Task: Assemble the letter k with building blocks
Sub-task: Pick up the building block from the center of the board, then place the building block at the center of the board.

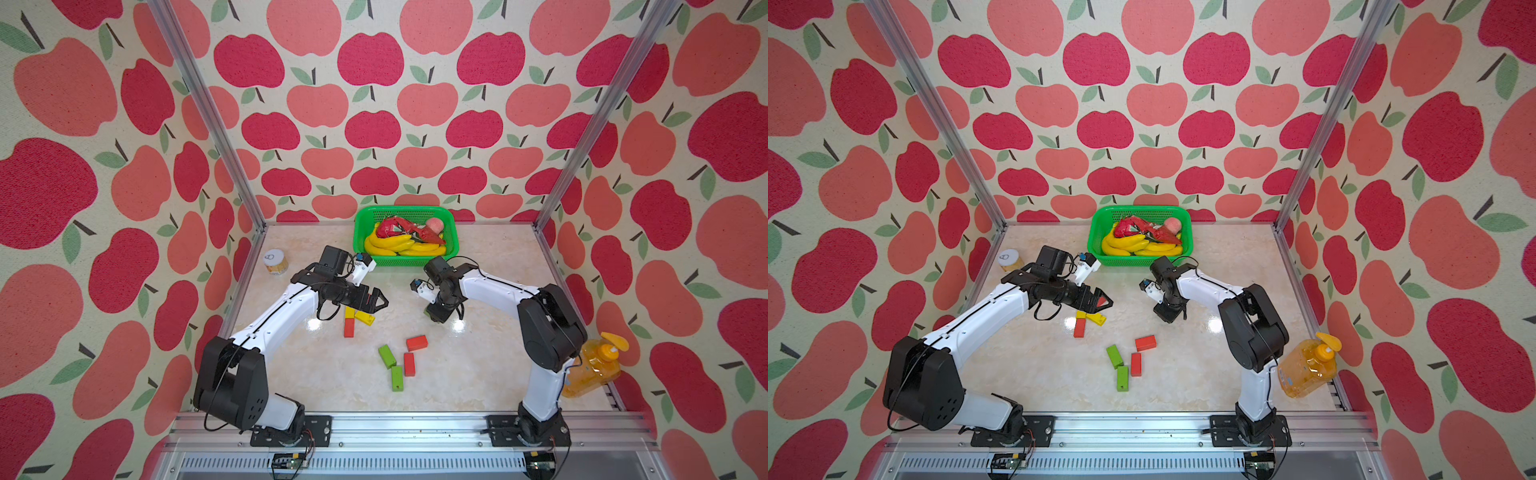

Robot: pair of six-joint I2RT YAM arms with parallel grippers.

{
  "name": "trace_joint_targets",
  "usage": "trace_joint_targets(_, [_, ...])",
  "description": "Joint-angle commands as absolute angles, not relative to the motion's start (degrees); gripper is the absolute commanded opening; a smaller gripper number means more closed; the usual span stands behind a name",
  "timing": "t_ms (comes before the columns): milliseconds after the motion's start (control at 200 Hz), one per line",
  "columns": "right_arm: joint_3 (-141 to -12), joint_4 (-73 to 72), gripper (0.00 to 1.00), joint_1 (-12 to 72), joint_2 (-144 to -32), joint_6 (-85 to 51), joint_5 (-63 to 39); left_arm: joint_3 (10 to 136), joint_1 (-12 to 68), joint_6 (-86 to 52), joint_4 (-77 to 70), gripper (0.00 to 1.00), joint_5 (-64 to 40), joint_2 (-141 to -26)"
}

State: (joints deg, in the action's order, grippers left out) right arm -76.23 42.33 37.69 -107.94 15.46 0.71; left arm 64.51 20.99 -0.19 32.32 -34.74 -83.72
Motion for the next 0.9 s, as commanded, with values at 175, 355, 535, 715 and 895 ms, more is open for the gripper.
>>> trace_joint_targets(175, [-91.9, 50.3, 0.17, 37.5, -114.2, -0.2, -3.7, 74.8, 19.4, 4.9, 41.6, 0.98, -30.4, -86.5])
trace_joint_targets(355, [-98.1, 52.9, 0.17, 37.8, -118.9, -13.2, -5.7, 69.4, 19.3, 4.9, 36.1, 0.98, -29.7, -84.2])
trace_joint_targets(535, [-101.6, 54.6, 0.19, 38.9, -123.9, -24.8, -5.9, 67.9, 19.5, 4.7, 35.4, 0.98, -25.7, -81.4])
trace_joint_targets(715, [-110.4, 59.3, 0.19, 40.7, -130.7, -31.9, -5.4, 65.2, 20.1, 2.3, 34.1, 0.98, -18.9, -77.9])
trace_joint_targets(895, [-113.6, 60.9, 0.19, 41.8, -133.6, -36.3, -4.7, 65.1, 23.7, 2.2, 34.2, 0.98, -15.8, -77.9])
